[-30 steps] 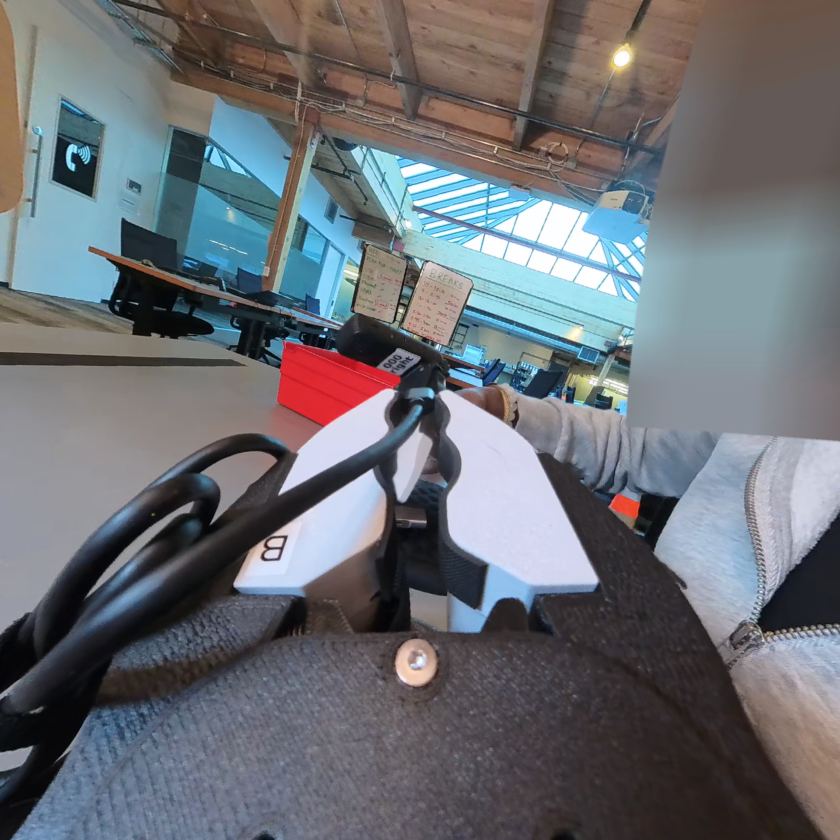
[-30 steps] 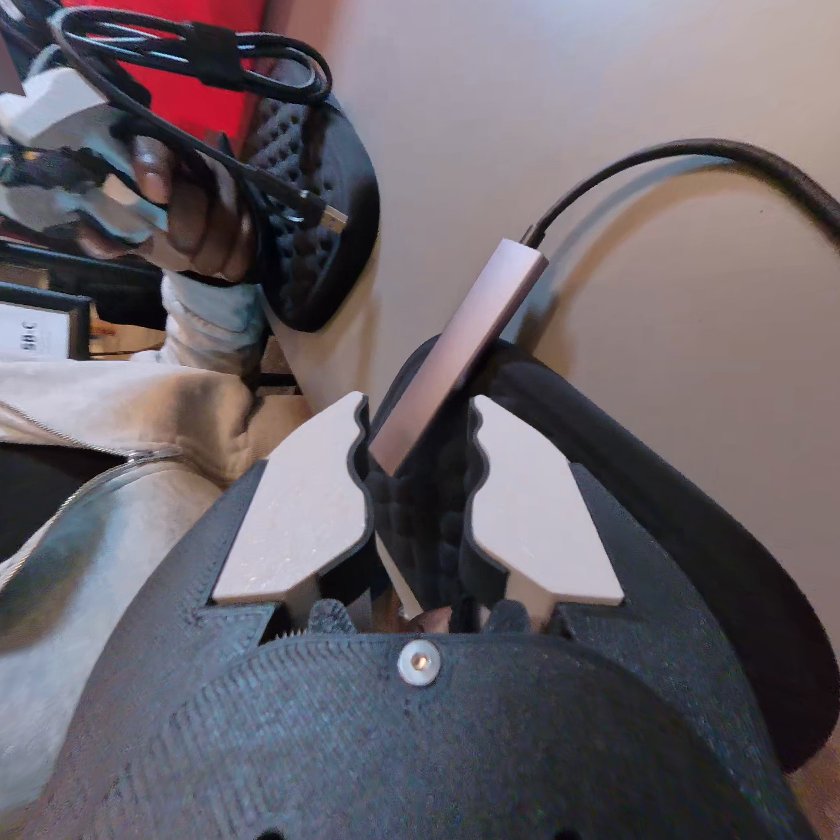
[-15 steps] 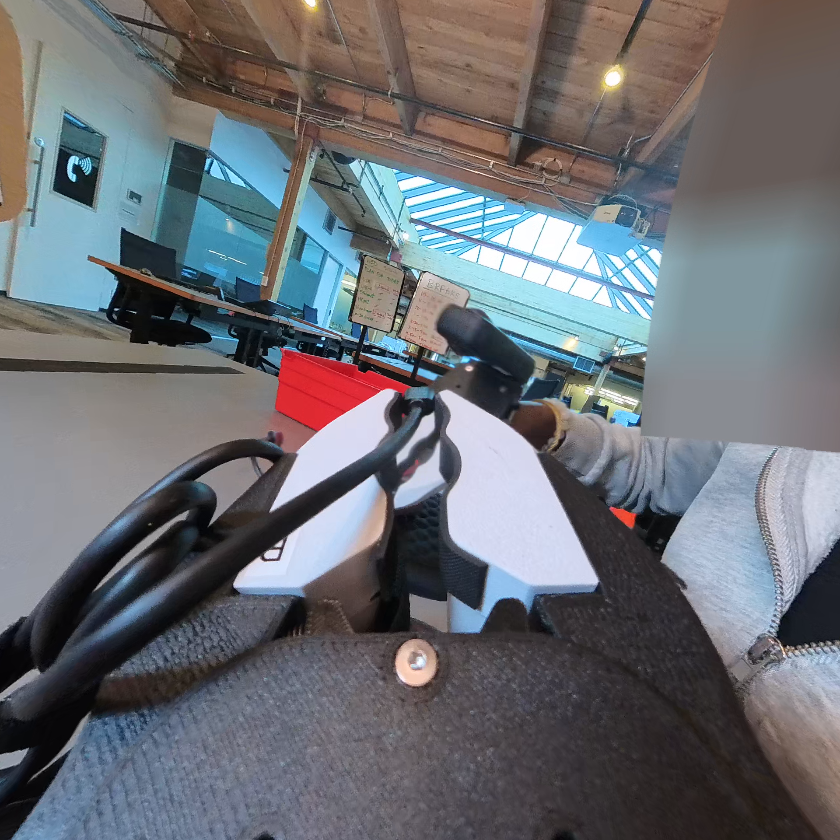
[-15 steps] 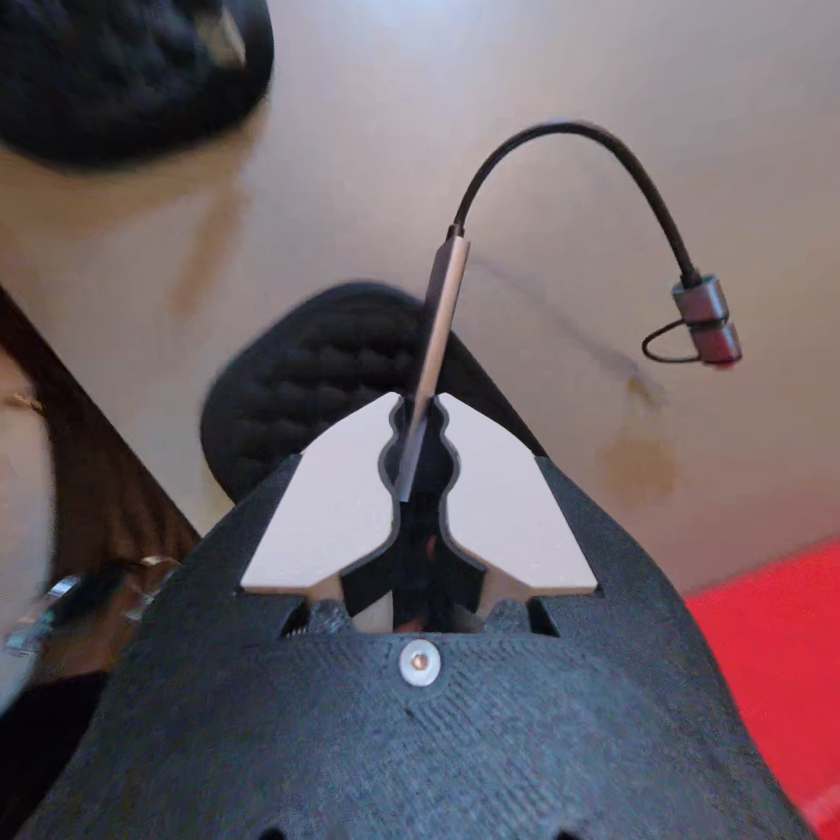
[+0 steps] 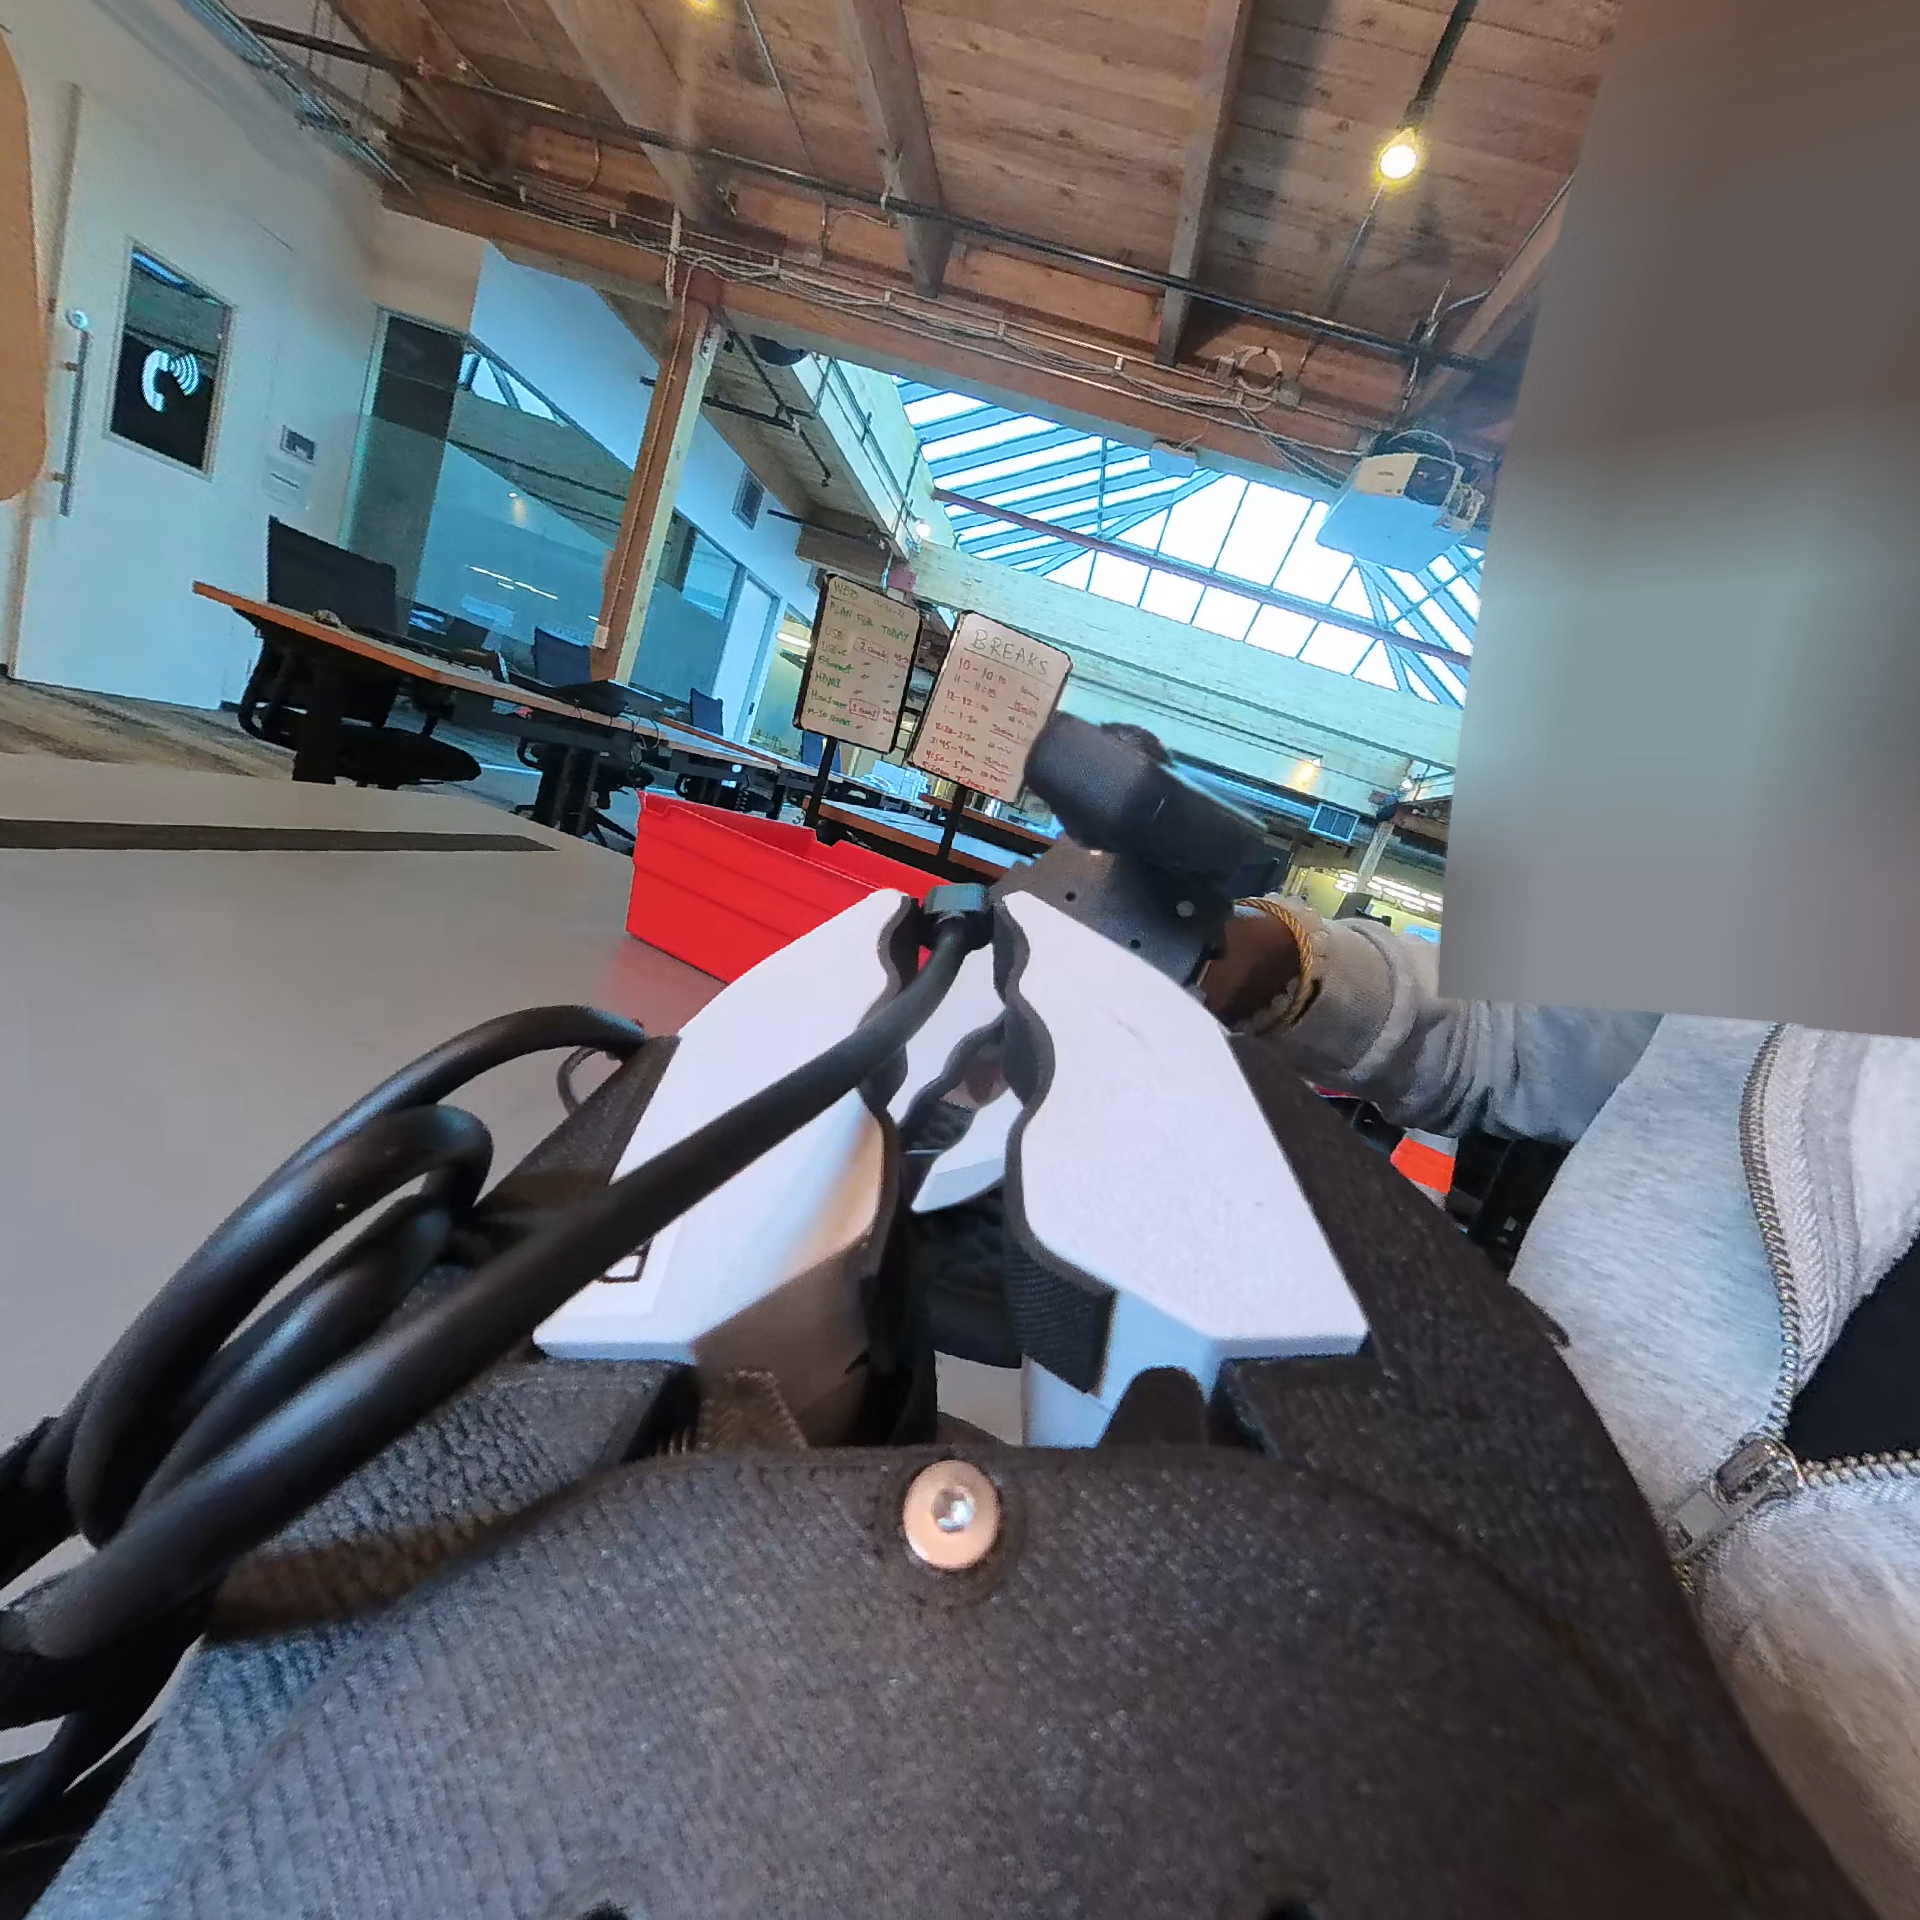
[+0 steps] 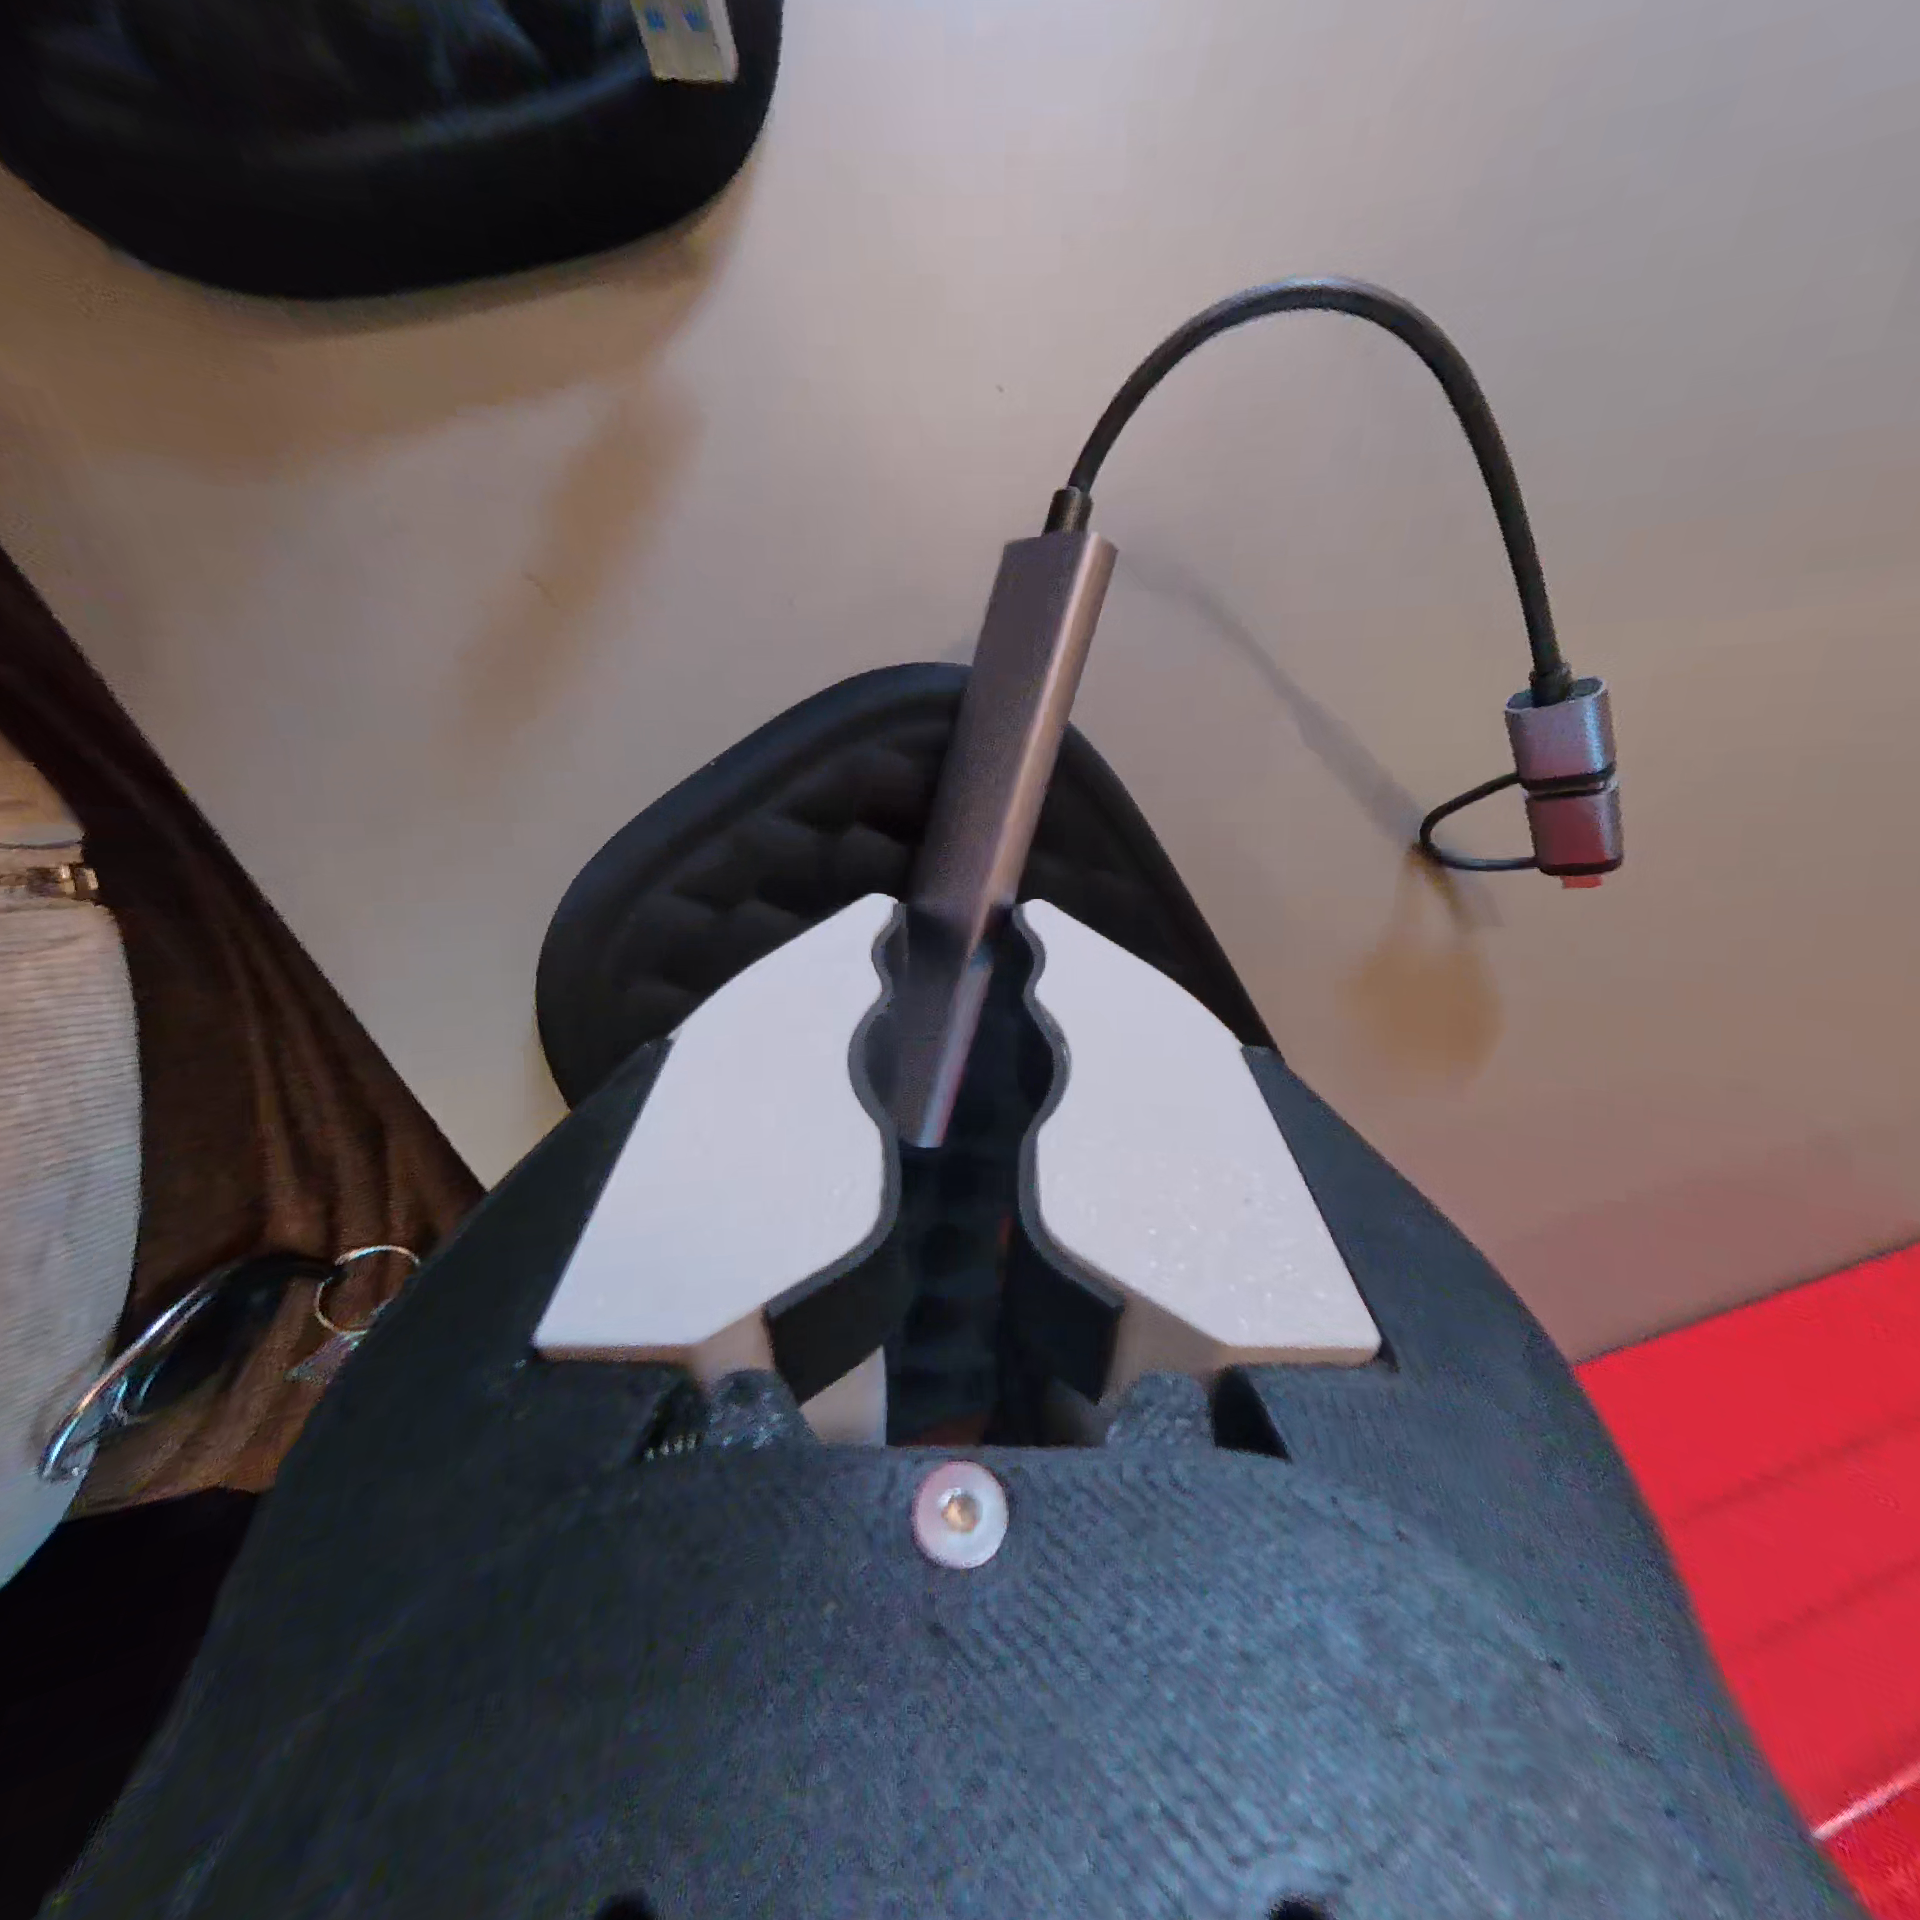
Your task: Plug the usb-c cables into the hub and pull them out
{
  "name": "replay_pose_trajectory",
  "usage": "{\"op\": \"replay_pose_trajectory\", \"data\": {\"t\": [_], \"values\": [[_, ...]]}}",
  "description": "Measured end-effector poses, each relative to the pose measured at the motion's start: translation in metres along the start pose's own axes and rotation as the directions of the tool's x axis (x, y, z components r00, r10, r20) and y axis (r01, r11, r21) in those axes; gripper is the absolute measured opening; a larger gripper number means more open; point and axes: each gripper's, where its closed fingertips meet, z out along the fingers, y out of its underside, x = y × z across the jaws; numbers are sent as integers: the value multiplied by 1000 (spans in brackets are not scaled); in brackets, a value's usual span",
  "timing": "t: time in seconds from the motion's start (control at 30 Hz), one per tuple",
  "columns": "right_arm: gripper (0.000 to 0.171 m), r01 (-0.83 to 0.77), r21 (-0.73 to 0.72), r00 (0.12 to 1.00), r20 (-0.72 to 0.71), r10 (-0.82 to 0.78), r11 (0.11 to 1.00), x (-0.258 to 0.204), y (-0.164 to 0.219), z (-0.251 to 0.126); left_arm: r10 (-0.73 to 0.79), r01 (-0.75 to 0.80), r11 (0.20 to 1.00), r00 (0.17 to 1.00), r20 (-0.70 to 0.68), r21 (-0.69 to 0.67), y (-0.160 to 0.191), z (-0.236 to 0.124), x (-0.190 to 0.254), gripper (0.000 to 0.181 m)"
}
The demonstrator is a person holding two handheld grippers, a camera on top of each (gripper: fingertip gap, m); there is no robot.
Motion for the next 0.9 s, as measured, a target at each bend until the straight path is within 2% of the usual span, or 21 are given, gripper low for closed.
{"op": "replay_pose_trajectory", "data": {"t": [0.03,0.2,0.3,0.33,0.37,0.4,0.43,0.47,0.5,0.6,0.63,0.77,0.83,0.9], "values": [[23,-19,-16,1000,1,19,1000,-1,2,4,-1,1,1000,1000,-1,1,0,0,0,14],[22,-204,-17,962,182,204,979,-2,5,11,0,0,1000,1000,0,1,0,0,0,14],[22,-225,9,940,265,214,974,-1,4,9,-3,3,1000,1000,0,3,0,0,0,14],[22,-185,23,960,220,176,982,4,4,8,-4,4,1000,1000,0,5,0,0,0,14],[22,-75,35,996,57,73,997,19,5,6,-5,5,1000,1000,0,7,-1,-1,0,14],[22,102,-3,979,-176,-101,995,40,7,1,-5,5,1000,1000,1,8,-1,-1,0,14],[23,267,-109,884,-368,-288,958,56,8,-6,-6,6,1000,1000,1,7,-1,-1,-1,14],[23,363,-209,783,-459,-419,908,60,10,-9,-8,8,1000,1000,1,7,-1,0,-1,14],[23,409,-245,737,-479,-477,879,53,13,-5,-10,10,1000,1000,0,9,-1,-1,-1,14],[23,484,-278,612,-571,-548,830,49,14,-4,-15,16,1000,1000,-3,17,-2,-1,-1,14],[23,465,-265,635,-564,-527,844,48,16,-5,-20,20,1000,1000,-4,19,-2,-1,-1,14],[25,262,-37,885,-390,-255,964,30,18,-4,-26,26,999,1000,-1,22,-2,-2,-2,14],[24,180,27,942,-291,-164,983,21,20,-3,-24,24,1000,1000,0,19,-2,-1,-2,14],[23,147,52,955,-267,-128,988,19,21,-4,-22,22,1000,1000,2,19,-2,-1,-2,14]]}}
